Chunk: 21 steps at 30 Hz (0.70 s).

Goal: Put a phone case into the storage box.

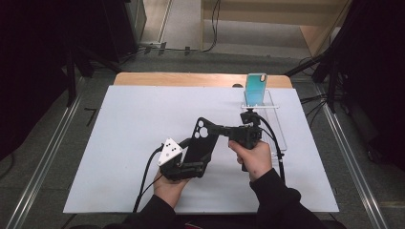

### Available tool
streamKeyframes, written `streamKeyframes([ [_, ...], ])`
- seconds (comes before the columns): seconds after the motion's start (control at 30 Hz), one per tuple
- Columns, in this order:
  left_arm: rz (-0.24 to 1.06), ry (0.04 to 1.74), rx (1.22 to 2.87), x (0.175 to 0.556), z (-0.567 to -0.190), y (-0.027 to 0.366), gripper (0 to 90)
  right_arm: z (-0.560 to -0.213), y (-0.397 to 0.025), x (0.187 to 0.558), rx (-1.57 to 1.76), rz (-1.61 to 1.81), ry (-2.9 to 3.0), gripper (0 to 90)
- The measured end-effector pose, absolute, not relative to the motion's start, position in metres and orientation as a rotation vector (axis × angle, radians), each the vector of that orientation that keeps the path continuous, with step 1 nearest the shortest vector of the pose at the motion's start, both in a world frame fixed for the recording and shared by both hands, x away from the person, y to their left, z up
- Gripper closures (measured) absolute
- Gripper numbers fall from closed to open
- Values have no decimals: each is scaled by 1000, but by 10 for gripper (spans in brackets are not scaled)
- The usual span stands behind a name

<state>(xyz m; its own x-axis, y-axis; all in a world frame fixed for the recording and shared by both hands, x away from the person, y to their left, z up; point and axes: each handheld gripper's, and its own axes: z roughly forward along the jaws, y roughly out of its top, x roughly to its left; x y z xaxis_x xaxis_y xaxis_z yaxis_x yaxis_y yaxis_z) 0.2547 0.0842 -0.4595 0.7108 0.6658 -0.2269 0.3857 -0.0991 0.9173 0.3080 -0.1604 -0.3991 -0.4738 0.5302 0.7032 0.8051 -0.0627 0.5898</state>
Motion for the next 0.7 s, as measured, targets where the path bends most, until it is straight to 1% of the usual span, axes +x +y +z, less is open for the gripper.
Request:
streamKeyframes([
  [0.1, 285, 862, 1736, 255, -456, 86, 127, -399, -164, 309, -1465, -1558, -1964, 774],
  [0.23, 220, 899, 1774, 259, -453, 89, 129, -397, -171, 309, -1485, -1573, -1988, 773],
  [0.3, 216, 906, 1799, 261, -451, 89, 132, -395, -172, 309, -1487, -1580, -2019, 773],
  [0.4, 165, 920, 1833, 265, -449, 90, 134, -394, -172, 307, -1484, -1584, -2072, 773],
  [0.53, 130, 929, 1897, 271, -446, 93, 133, -392, -169, 304, -1461, -1591, -2193, 773],
  [0.7, 74, 935, 1936, 277, -440, 99, 134, -391, -167, 301, -1419, -1598, -2281, 773],
])
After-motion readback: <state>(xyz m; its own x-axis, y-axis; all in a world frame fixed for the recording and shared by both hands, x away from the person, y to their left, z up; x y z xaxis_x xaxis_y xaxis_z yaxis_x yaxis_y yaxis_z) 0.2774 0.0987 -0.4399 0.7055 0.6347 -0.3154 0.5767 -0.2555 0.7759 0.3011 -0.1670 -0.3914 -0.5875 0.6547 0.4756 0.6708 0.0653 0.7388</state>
